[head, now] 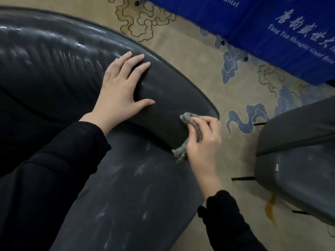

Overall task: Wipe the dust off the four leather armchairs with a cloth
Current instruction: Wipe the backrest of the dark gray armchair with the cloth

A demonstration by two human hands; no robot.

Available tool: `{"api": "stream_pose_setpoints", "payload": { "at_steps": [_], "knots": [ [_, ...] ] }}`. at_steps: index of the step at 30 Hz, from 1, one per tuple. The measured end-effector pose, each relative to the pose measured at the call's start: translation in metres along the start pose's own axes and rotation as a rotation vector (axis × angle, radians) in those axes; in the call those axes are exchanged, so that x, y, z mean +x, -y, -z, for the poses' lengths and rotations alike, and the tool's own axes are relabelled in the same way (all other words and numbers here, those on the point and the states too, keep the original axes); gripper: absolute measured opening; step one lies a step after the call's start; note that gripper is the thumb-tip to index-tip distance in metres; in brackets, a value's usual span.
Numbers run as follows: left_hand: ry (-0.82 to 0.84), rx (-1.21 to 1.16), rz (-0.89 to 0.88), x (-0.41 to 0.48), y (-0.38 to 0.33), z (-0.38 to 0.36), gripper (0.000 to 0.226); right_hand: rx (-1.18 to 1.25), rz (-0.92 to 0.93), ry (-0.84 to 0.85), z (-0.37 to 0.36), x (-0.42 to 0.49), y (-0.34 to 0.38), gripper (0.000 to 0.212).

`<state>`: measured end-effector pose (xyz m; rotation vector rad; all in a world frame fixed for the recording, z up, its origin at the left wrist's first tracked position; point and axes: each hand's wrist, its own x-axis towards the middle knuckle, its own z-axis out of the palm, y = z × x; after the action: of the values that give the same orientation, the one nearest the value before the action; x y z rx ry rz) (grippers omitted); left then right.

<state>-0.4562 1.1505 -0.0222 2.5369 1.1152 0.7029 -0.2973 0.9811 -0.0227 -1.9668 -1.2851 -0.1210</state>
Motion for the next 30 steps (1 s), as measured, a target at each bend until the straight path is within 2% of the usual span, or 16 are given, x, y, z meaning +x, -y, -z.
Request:
{"api": "stream_pose_setpoints", "payload": {
  "at_steps": [4, 7, 13, 21, 25, 30],
  "knots": [
    [-0.003, -0.021, 0.024, -0.001, -0.005, 0.000, 0.086, -0.002, -0.058, -0.135, 0.007, 0.025, -0.007, 0.013],
    [-0.006, -0.043, 0.009, -0.005, -0.015, -0.005, 0.086, -0.043, -0.106, -0.169, 0.006, 0.028, -0.014, 0.014],
    [-0.013, -0.040, 0.015, -0.007, -0.022, -0.014, 0.089, -0.033, -0.055, -0.065, 0.008, -0.023, -0.016, 0.014],
    [-0.011, -0.021, 0.003, -0.008, -0.022, -0.015, 0.092, -0.026, -0.230, -0.236, 0.015, 0.013, -0.036, 0.014],
    [-0.019, -0.015, 0.005, -0.009, -0.021, -0.017, 0.091, -0.026, -0.253, -0.220, 0.020, -0.006, -0.037, 0.014],
    [-0.014, -0.009, 0.007, -0.008, -0.022, -0.017, 0.091, 0.048, -0.192, -0.150, 0.013, 0.028, -0.026, 0.014]
  ]
}}
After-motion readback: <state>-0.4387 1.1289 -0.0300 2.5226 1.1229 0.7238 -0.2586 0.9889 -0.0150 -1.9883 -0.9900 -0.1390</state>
